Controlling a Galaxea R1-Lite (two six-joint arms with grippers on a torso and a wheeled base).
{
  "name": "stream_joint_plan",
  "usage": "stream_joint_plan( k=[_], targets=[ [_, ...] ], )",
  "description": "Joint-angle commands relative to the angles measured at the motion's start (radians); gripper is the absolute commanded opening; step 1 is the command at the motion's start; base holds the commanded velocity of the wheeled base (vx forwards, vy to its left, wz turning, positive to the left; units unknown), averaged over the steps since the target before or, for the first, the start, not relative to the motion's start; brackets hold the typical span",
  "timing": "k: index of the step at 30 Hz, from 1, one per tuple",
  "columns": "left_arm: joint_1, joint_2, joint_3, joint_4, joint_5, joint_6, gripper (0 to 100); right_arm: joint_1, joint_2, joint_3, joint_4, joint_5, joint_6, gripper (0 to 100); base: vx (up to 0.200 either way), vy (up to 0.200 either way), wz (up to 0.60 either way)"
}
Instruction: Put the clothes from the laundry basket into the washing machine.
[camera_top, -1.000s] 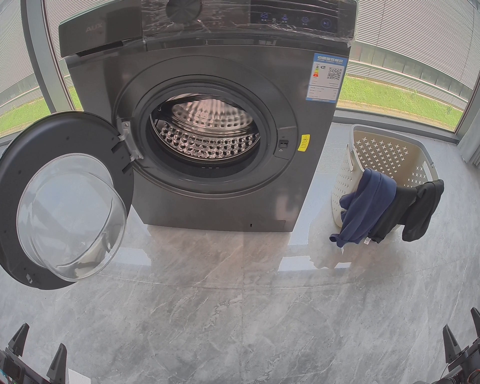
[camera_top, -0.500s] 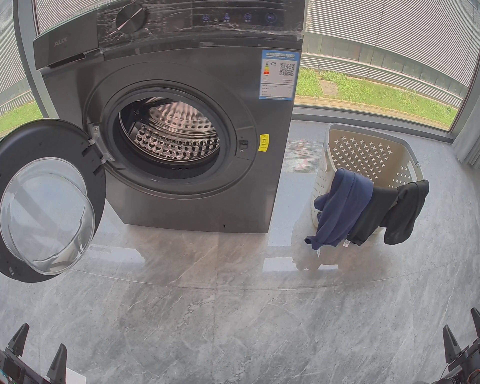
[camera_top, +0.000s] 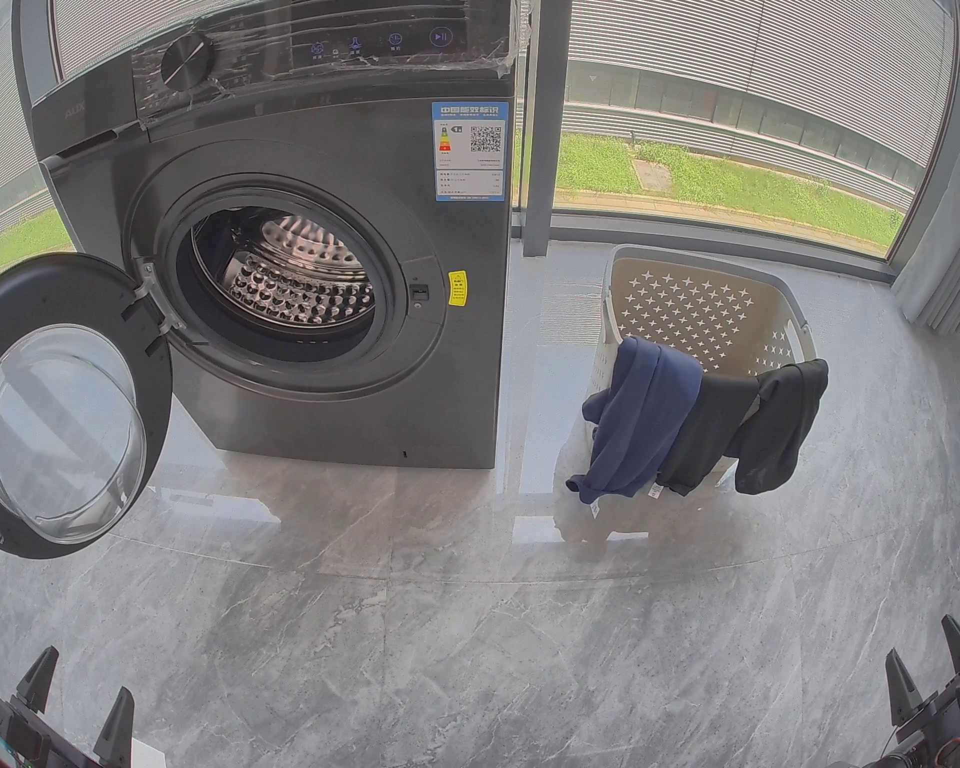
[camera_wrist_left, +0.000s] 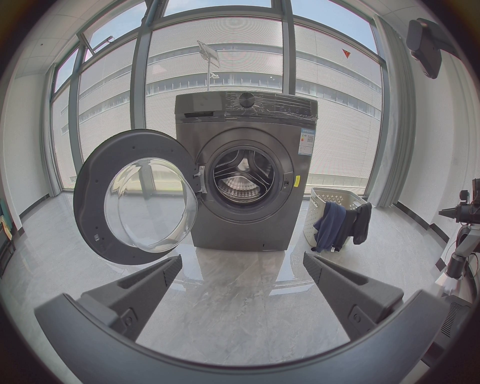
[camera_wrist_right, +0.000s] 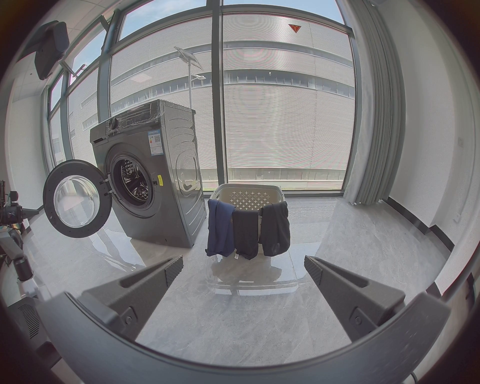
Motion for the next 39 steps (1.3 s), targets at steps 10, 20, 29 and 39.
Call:
stream_joint_plan(
  k=[10,20,29,39],
  targets=[
    [0.0,-0.009,0.016,-0.001,0.0,-0.002,100,0.0,-0.013,0.01,0.0,0.003,-0.003,100,0.18,0.0,0.0],
    [0.0,-0.009,0.016,-0.001,0.001,-0.007,100,0.0,-0.013,0.01,0.0,0.015,-0.003,100,0.0,0.0,-0.12],
    [-0.002,-0.007,0.016,-0.001,0.001,-0.005,100,0.0,-0.013,0.01,-0.002,0.015,-0.002,100,0.0,-0.111,-0.07],
    [-0.002,-0.009,0.016,-0.001,0.001,-0.005,100,0.0,-0.013,0.01,-0.002,0.015,-0.002,100,0.0,-0.14,0.0]
  ],
)
